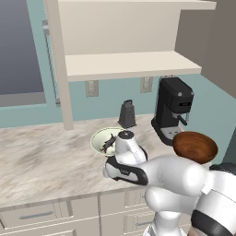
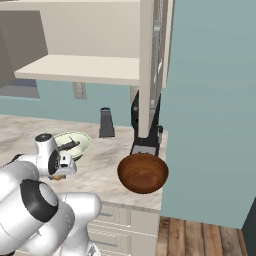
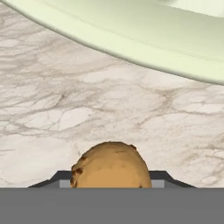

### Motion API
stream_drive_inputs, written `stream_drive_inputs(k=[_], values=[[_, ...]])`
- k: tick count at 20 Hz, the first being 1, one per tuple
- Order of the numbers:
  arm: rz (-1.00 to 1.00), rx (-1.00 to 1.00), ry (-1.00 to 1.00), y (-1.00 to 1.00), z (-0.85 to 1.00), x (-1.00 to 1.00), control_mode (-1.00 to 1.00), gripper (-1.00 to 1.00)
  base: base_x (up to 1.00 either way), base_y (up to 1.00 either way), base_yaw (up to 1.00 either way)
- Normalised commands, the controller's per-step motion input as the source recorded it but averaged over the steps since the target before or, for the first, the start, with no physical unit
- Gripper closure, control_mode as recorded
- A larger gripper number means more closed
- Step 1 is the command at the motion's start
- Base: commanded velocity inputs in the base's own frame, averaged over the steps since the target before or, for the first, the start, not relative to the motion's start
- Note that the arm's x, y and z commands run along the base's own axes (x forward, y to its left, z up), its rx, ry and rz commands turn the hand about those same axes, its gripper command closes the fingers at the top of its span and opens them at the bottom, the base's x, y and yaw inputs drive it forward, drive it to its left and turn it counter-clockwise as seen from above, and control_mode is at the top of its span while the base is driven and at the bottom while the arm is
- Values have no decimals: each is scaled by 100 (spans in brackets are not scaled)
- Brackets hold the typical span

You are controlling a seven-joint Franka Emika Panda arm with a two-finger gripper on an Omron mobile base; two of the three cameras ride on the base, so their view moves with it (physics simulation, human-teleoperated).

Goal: Pick both bowls and place them on the counter. Then place the fish in one bowl and place the cookie dough ball in the other bowl.

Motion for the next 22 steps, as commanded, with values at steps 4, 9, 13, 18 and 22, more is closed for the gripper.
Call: stream_drive_inputs(k=[4, 9, 13, 18, 22], values=[[6, 0, 0, -20, 34, -25, -100, 100, 0, 0, 0], [5, 0, 0, -24, 44, -26, -100, 100, 0, 0, 0], [1, 1, -1, -34, 39, -23, -100, 100, 0, 0, 0], [0, 0, -6, -38, 40, -11, -100, 100, 0, 0, 0], [-2, 0, -4, -36, 44, -2, -100, 100, 0, 0, 0]])
